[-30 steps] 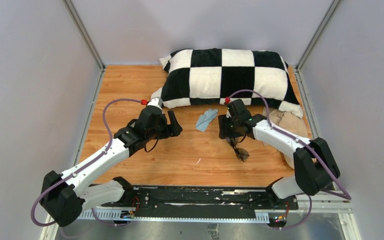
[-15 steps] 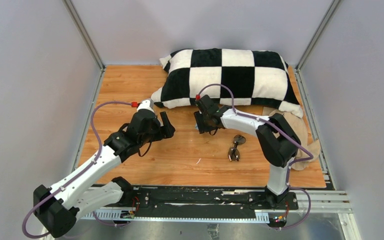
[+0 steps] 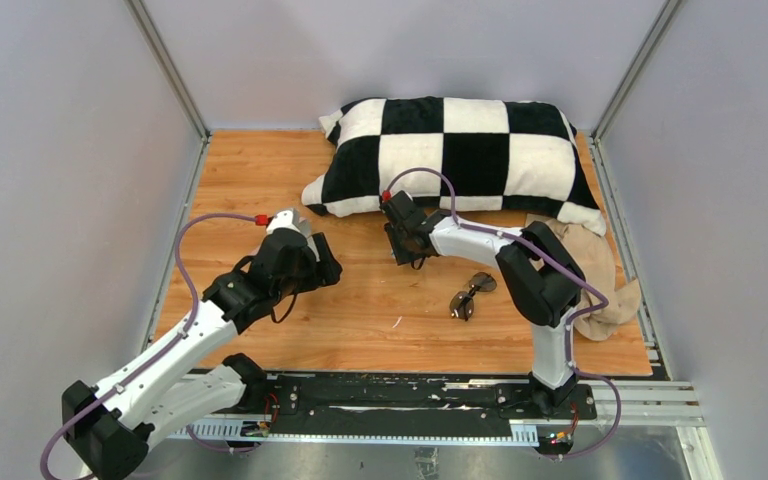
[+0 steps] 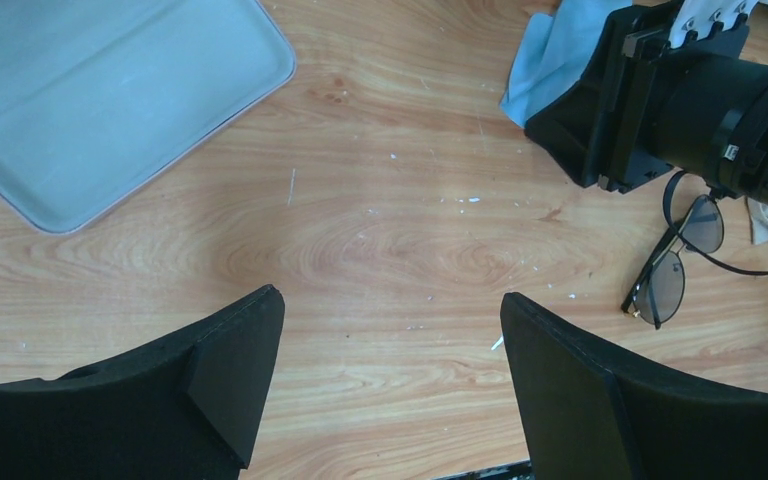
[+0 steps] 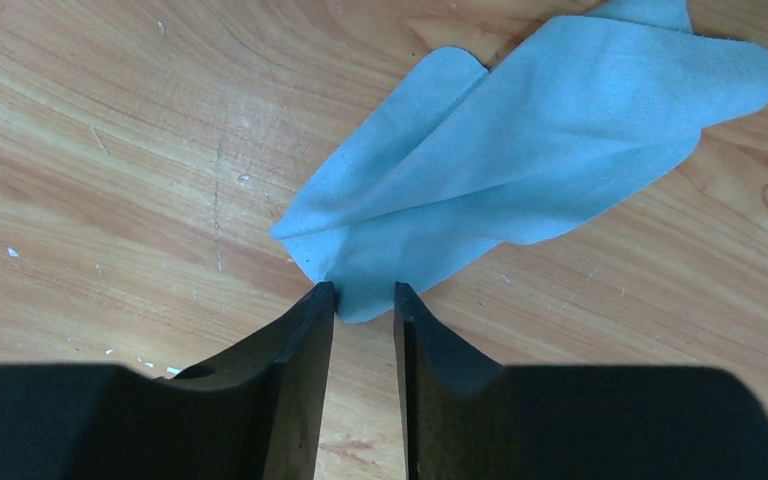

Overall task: Organize the sunglasses
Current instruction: Adjust the glasses cleaning cloth at the center of the board.

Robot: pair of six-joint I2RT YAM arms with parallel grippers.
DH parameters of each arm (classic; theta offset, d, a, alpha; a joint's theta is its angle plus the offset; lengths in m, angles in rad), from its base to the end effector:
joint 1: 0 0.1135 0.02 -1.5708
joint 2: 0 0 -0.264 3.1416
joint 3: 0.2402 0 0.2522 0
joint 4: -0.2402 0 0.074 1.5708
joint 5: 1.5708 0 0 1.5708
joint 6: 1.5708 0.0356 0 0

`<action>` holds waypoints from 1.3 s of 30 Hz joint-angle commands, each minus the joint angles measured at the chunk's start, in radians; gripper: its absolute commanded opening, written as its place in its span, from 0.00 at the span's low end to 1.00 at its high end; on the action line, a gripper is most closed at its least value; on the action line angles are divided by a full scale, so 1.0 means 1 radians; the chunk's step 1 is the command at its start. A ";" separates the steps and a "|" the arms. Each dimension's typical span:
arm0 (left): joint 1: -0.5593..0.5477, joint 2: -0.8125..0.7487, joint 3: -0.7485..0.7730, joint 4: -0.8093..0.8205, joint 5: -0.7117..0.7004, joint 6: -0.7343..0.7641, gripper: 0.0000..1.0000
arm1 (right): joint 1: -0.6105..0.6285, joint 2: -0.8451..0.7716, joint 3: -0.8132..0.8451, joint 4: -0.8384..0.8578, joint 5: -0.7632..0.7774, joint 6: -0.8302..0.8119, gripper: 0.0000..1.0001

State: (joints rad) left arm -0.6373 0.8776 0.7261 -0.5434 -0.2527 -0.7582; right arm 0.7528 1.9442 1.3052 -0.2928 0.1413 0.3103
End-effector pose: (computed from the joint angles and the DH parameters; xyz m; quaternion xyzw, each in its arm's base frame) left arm 0.1546 -0.1034 0.2695 -0.1076 0.8935 -0.1829 0.3957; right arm 0.3055 0.2793 0.1737 -0.1862 0.9288 0.1010 0.3041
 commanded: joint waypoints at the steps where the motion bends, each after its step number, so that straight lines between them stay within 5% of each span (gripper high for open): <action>1: -0.007 -0.042 -0.029 -0.010 -0.026 -0.034 0.86 | 0.014 0.035 0.004 -0.028 0.046 -0.015 0.26; 5: -0.007 -0.038 -0.034 -0.015 -0.030 -0.035 0.86 | 0.015 0.000 -0.032 -0.026 0.035 -0.012 0.00; 18: -0.007 0.060 -0.035 0.034 0.014 -0.048 0.83 | 0.116 -0.394 -0.487 -0.035 -0.099 0.093 0.00; 23: -0.047 0.238 0.080 -0.020 0.096 0.033 0.80 | 0.208 -0.526 -0.644 -0.028 -0.081 0.215 0.00; 39: -0.279 0.709 0.230 0.207 0.186 -0.008 0.62 | 0.211 -0.650 -0.760 0.043 -0.040 0.252 0.00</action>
State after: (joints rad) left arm -0.8577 1.5276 0.8898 -0.3904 -0.0830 -0.7628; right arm 0.9535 1.2839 0.5758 -0.2276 0.0795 0.5491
